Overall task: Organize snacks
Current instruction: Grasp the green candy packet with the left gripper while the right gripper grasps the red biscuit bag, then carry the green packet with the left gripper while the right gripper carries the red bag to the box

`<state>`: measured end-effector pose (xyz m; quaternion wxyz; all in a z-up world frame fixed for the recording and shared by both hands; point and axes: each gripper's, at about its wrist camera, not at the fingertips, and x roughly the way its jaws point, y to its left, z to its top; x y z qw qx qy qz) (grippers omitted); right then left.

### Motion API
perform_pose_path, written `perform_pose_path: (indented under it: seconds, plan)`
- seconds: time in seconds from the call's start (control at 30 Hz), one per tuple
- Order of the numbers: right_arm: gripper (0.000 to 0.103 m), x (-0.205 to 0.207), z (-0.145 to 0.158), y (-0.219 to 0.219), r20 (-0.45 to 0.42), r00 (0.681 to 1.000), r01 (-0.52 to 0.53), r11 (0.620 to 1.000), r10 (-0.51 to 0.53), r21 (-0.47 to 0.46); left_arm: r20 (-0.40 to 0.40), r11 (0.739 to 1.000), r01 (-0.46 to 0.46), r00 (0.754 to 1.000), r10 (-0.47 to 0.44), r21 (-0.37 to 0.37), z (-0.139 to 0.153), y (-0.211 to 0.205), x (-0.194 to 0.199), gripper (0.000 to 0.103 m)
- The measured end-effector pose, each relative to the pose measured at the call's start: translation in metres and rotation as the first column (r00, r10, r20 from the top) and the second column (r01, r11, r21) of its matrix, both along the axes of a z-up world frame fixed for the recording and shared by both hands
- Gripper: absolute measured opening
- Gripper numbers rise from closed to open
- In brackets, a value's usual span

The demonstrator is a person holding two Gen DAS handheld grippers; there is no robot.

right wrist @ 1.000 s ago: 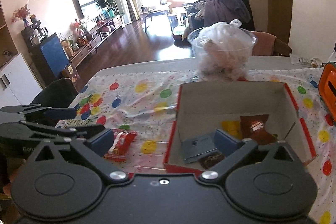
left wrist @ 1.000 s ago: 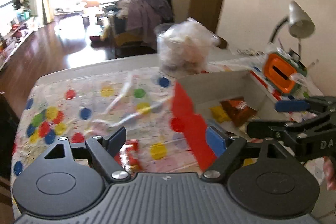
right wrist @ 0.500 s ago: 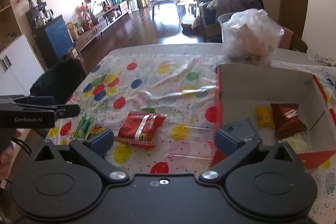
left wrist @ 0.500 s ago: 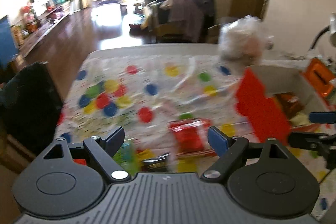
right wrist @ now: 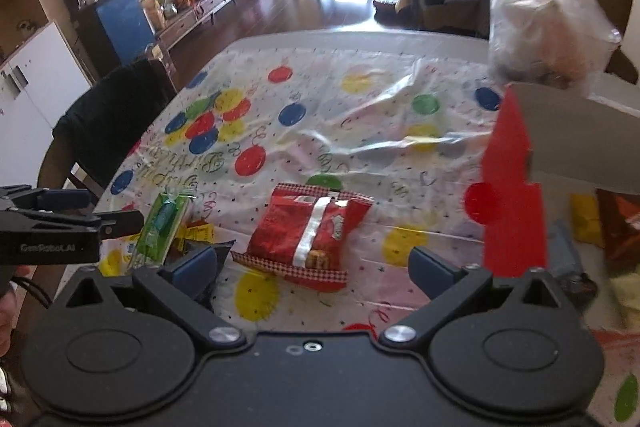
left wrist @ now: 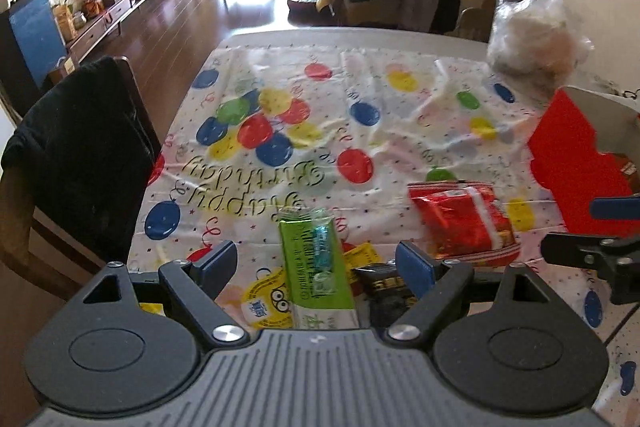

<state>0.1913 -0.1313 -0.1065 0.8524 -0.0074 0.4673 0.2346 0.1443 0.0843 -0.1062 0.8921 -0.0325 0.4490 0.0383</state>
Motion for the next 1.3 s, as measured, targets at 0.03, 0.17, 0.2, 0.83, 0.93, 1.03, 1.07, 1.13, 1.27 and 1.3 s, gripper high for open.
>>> perform_pose_path:
  seconds: [0.03, 0.17, 0.2, 0.83, 0.93, 1.03, 1.07, 1.13, 1.27, 1.3]
  plan:
    - [0.103, 0.004, -0.004, 0.004, -0.009, 1.0, -0.005, 1.0, 0.005, -0.002, -0.007, 1.0, -0.003, 1.0, 0.003, 0.002, -0.003, 0.001, 0.003, 0.087]
    - [0.103, 0.021, -0.02, 0.019, -0.038, 0.999, -0.021, 1.0, 0.021, -0.014, -0.038, 1.0, -0.018, 0.999, 0.018, 0.007, -0.014, 0.003, 0.015, 0.086]
    - [0.103, 0.025, -0.023, 0.023, -0.045, 0.999, -0.023, 1.0, 0.022, -0.018, -0.042, 1.0, -0.017, 0.999, 0.017, 0.006, -0.016, 0.002, 0.018, 0.086]
    - [0.095, 0.064, -0.077, 0.055, -0.205, 0.976, 0.052, 0.994, -0.07, -0.096, -0.116, 0.999, 0.03, 0.993, -0.032, -0.017, -0.042, 0.001, 0.044, 0.03]
    - [0.09, 0.063, -0.078, 0.059, -0.197, 0.979, 0.038, 0.994, -0.058, -0.104, -0.112, 0.999, 0.045, 0.993, -0.046, -0.016, -0.043, 0.0, 0.044, 0.022]
    - [0.082, 0.062, -0.076, 0.06, -0.189, 0.981, 0.029, 0.994, -0.049, -0.107, -0.11, 0.998, 0.061, 0.992, -0.063, -0.018, -0.043, -0.003, 0.045, 0.013]
    - [0.077, 0.062, -0.075, 0.06, -0.184, 0.982, 0.026, 0.993, -0.046, -0.111, -0.109, 0.998, 0.064, 0.992, -0.065, -0.017, -0.043, -0.004, 0.045, 0.012]
    - [0.072, 0.061, -0.074, 0.06, -0.18, 0.983, 0.015, 0.994, -0.035, -0.109, -0.105, 0.998, 0.067, 0.992, -0.068, -0.009, -0.043, -0.005, 0.044, 0.012]
    - [0.069, 0.06, -0.073, 0.057, -0.182, 0.983, 0.014, 0.995, -0.032, -0.1, -0.101, 0.998, 0.069, 0.993, -0.069, -0.01, -0.041, -0.005, 0.043, 0.012]
    - [0.069, 0.059, -0.072, 0.056, -0.181, 0.983, 0.017, 0.995, -0.034, -0.098, -0.101, 0.998, 0.066, 0.993, -0.068, -0.015, -0.041, -0.004, 0.042, 0.012]
